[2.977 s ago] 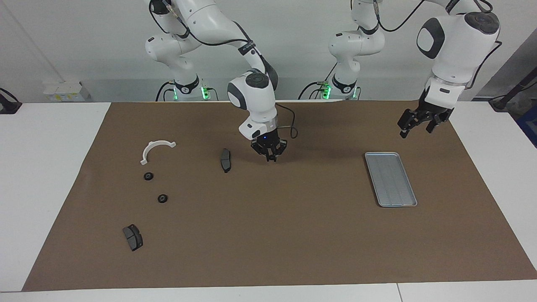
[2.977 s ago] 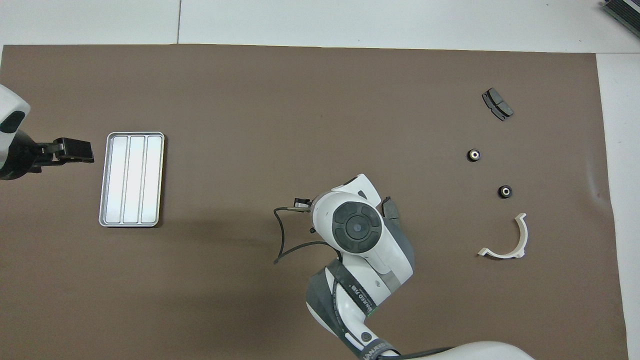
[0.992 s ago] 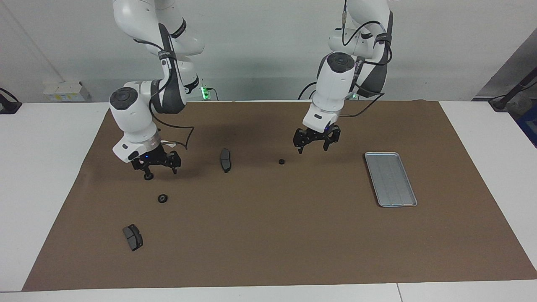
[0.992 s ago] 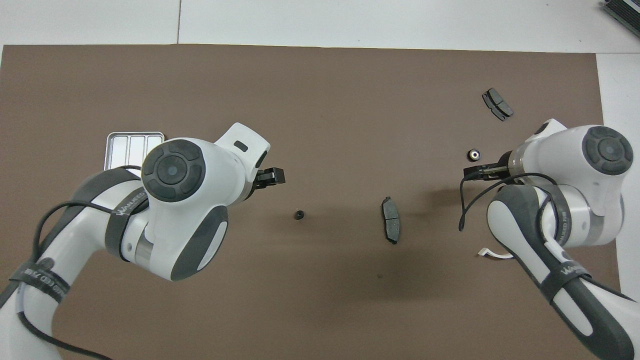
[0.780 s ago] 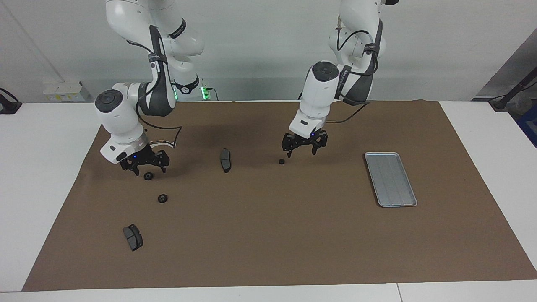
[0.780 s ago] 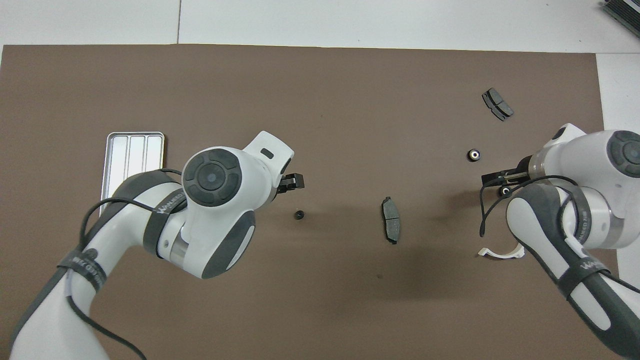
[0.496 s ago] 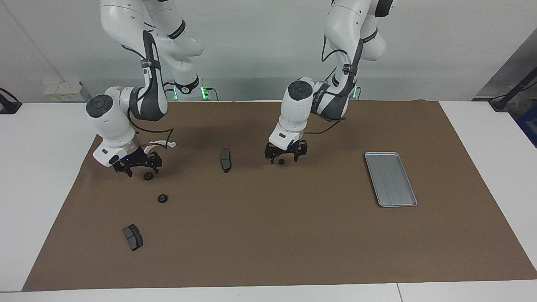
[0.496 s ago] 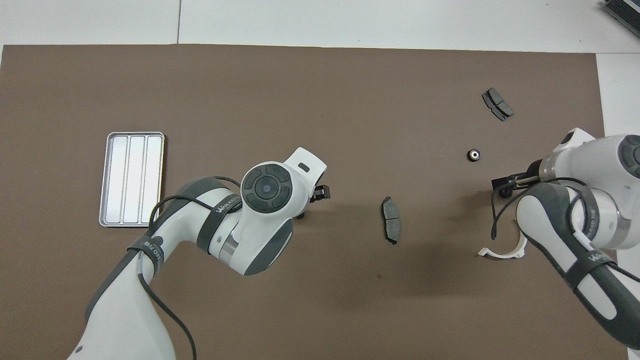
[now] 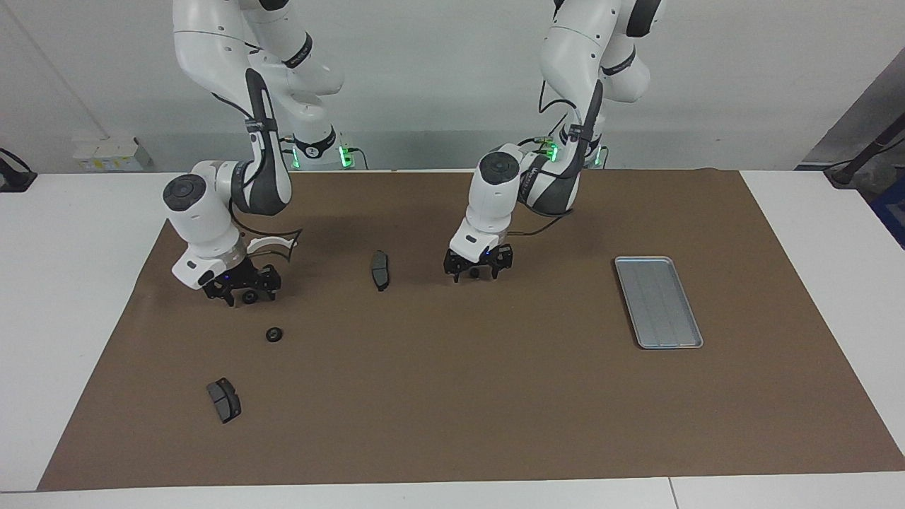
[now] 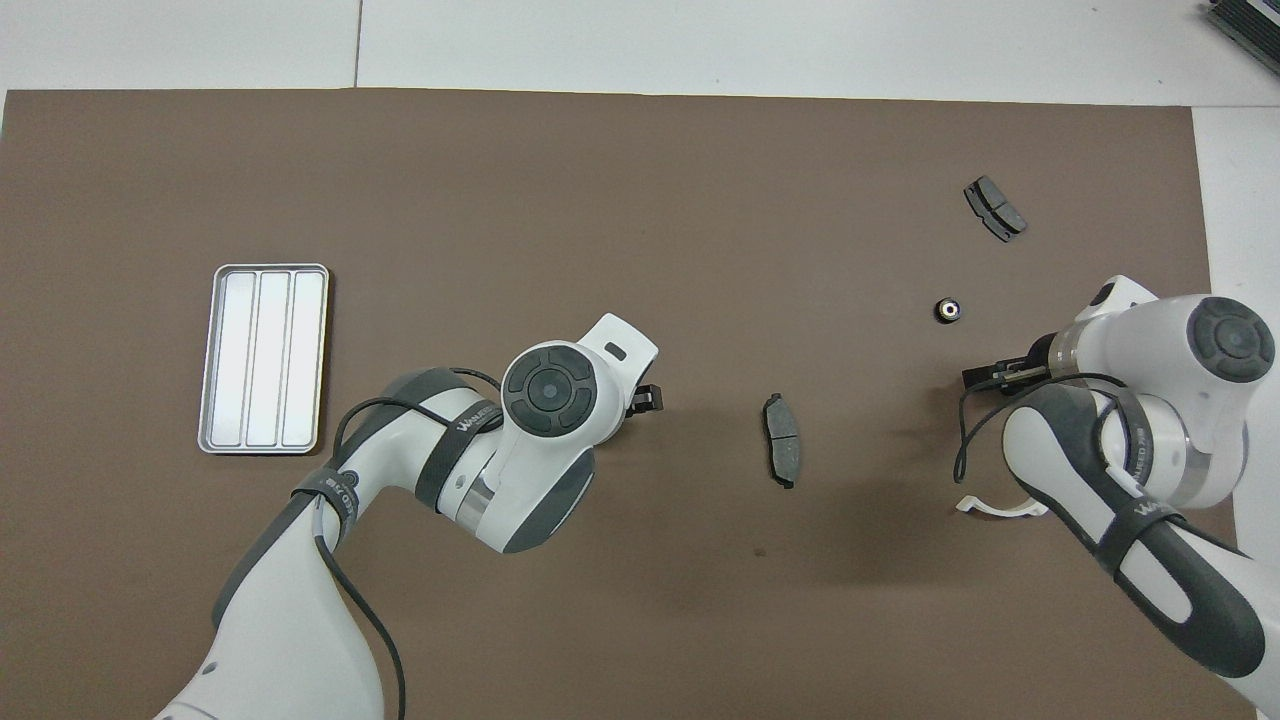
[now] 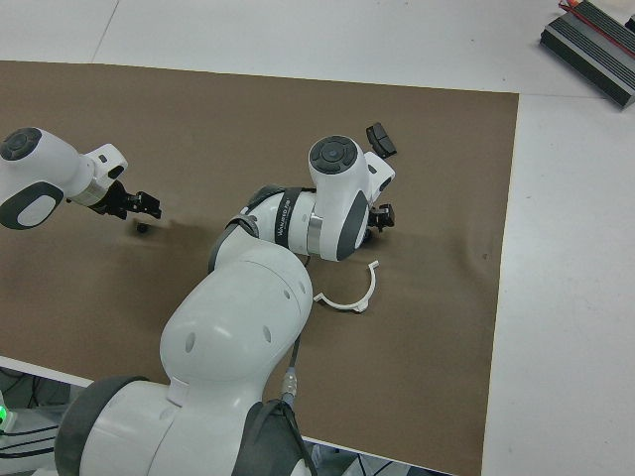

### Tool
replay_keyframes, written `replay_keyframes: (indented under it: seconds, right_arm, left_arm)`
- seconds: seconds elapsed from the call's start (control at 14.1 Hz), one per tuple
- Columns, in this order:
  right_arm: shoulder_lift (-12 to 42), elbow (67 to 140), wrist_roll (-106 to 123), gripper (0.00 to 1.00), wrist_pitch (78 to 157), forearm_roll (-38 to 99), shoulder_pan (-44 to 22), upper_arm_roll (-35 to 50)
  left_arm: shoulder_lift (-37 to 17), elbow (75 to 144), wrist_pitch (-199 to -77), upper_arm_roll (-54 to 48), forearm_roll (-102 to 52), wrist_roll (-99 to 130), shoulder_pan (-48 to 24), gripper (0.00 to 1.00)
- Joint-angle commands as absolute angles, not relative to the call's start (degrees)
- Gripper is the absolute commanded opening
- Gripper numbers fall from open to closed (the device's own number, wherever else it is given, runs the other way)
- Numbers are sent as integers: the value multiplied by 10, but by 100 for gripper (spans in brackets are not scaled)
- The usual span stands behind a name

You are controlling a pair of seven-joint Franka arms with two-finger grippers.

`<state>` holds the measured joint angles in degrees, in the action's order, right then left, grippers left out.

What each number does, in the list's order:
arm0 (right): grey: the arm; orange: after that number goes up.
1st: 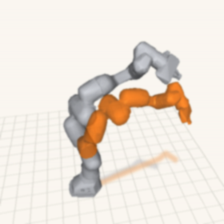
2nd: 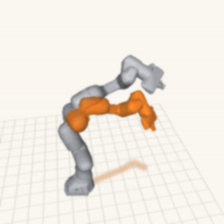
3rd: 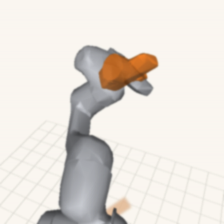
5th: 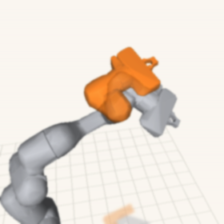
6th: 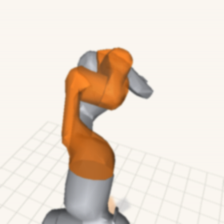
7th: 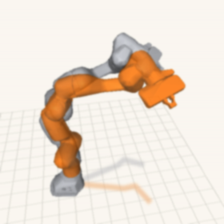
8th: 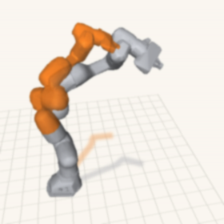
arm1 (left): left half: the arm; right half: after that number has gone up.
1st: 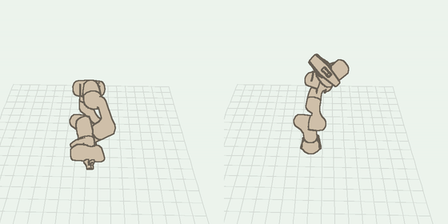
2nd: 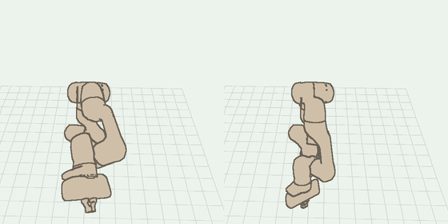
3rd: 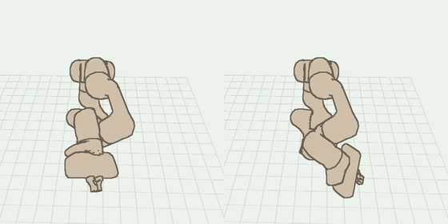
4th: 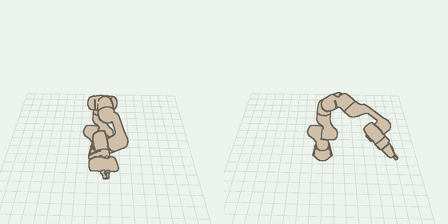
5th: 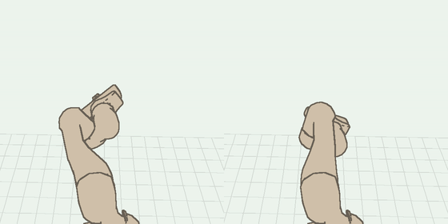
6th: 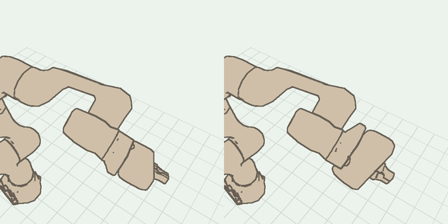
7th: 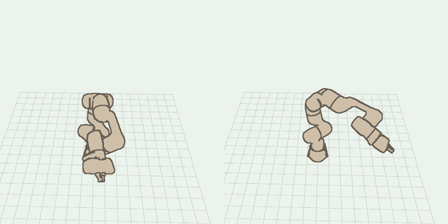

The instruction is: Pick bearing gear from pile to tray

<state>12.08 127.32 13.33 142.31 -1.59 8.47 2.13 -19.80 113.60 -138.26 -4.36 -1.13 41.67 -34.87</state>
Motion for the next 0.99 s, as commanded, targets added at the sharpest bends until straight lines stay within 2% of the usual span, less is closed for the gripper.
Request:
replay_keyframes:
  seconds: [0.0,0.14,0.35,0.43,0.57,0.92]
  right_arm:
    - [118,1281,147,72,1430,0,96,27]
    - [118,1281,148,57,1428,5,99,28]
    - [114,1273,147,17,1413,9,98,29]
    - [113,1266,146,8,1405,15,98,29]
    - [108,1258,145,0,1398,24,94,31]
    - [97,1199,104,0,1348,44,70,33]
  left_arm:
    - [-188,1165,-1406,-35,-10,415,-362,100]
    - [-188,1165,-1409,-35,-10,414,-362,86]
    - [-187,1165,-1407,-36,-10,413,-362,64]
    - [-187,1165,-1407,-36,-10,413,-362,59]
    - [-187,1165,-1405,-36,-10,413,-362,49]
    - [-186,1165,-1401,-36,-10,413,-362,26]
